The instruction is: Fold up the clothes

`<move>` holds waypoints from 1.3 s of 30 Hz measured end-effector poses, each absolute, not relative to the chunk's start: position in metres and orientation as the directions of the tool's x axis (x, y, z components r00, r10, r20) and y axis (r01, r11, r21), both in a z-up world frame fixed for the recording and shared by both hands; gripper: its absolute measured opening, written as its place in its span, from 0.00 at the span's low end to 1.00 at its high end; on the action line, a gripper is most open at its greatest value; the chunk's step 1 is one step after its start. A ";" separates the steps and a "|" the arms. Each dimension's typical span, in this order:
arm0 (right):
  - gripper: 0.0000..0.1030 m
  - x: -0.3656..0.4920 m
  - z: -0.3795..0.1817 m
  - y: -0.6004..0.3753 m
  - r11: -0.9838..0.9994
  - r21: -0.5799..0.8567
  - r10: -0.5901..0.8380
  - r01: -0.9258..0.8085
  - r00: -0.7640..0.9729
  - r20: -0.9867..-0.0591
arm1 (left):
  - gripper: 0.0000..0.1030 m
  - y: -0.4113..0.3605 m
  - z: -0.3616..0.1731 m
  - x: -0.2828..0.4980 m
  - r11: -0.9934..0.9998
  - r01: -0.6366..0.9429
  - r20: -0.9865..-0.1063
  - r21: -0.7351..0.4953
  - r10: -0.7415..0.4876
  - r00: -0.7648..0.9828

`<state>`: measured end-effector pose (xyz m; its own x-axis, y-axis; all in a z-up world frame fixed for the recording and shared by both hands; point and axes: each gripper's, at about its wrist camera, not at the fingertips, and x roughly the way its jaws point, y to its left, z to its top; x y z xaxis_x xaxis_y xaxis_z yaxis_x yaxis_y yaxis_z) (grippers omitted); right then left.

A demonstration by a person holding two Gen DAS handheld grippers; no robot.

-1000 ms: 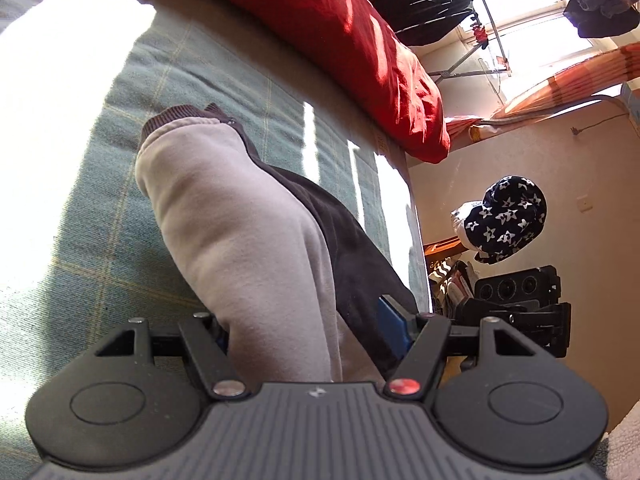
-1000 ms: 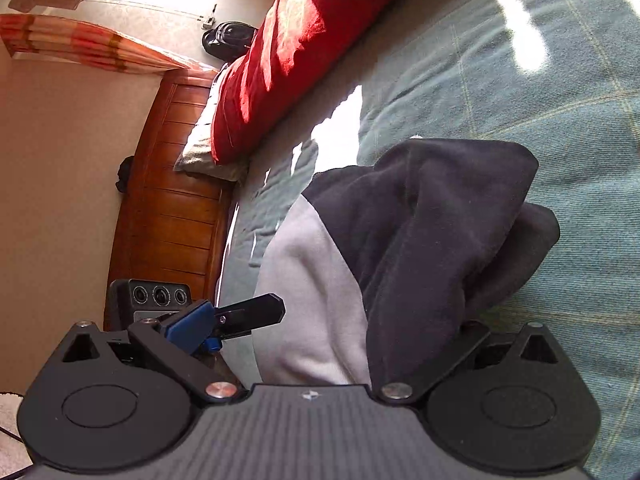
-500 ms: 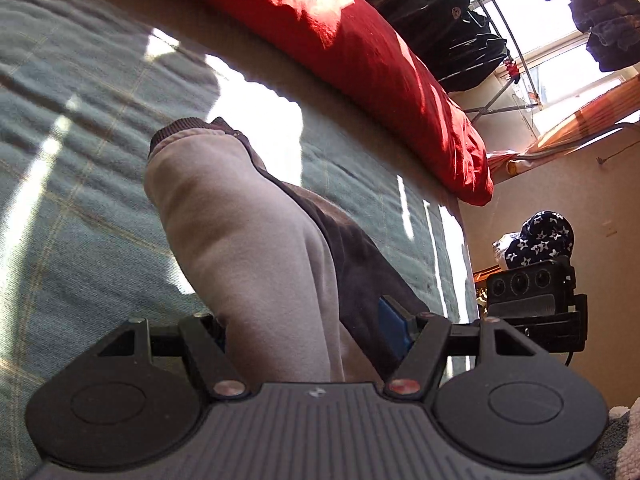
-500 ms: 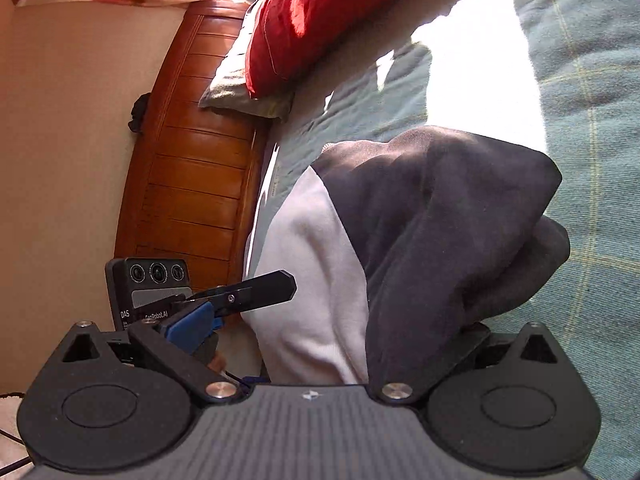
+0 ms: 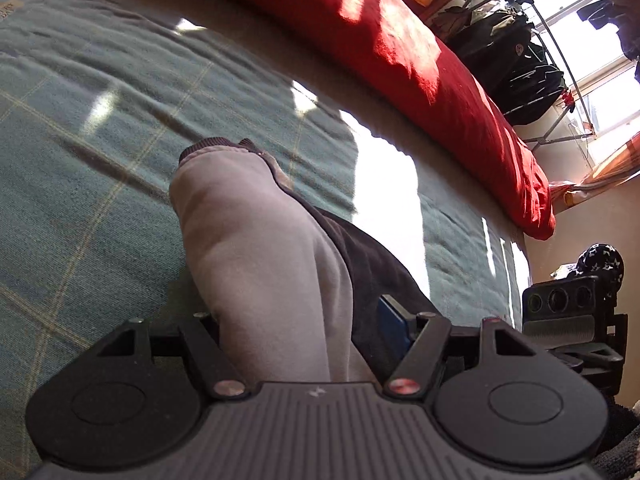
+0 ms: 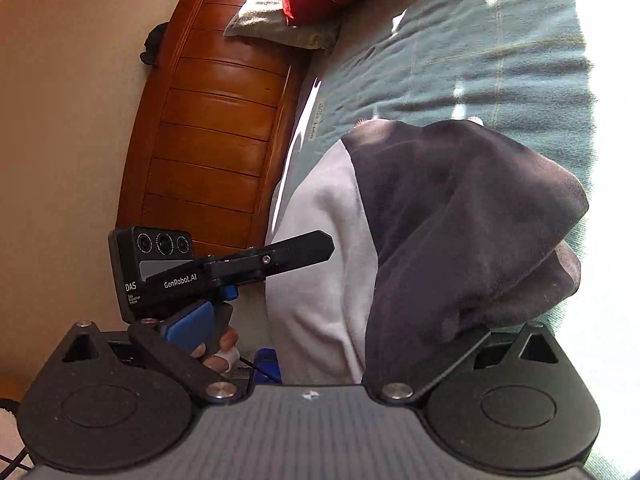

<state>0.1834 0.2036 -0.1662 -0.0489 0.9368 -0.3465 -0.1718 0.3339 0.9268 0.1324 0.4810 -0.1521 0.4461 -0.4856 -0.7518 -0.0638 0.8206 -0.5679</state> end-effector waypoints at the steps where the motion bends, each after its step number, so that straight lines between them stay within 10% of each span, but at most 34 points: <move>1: 1.00 0.181 -0.168 0.212 0.335 0.926 0.936 -0.174 -0.056 -0.349 | 0.65 0.486 -0.154 0.135 0.826 -0.063 -0.758 -0.560 -0.481 0.441; 14: 1.00 0.152 -0.228 0.248 0.356 0.928 0.919 -0.113 -0.139 -0.370 | 0.66 0.534 -0.221 0.142 0.856 -0.157 -0.832 -0.492 -0.409 0.374; 34: 1.00 0.172 -0.268 0.192 0.323 0.943 0.934 -0.075 0.184 -0.306 | 0.72 0.542 -0.157 0.113 0.912 -0.229 -0.846 -0.340 -0.190 0.498; 39: 1.00 0.179 -0.226 0.186 0.316 0.917 0.938 -0.244 0.229 -0.262 | 0.74 0.525 -0.138 0.123 0.896 -0.113 -0.774 -0.429 -0.299 0.558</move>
<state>0.1787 0.1857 -0.2259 0.2287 0.9375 -0.2622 -0.2438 0.3159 0.9169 0.1226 0.5245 -0.1384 0.5584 -0.2994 -0.7737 -0.1133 0.8964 -0.4286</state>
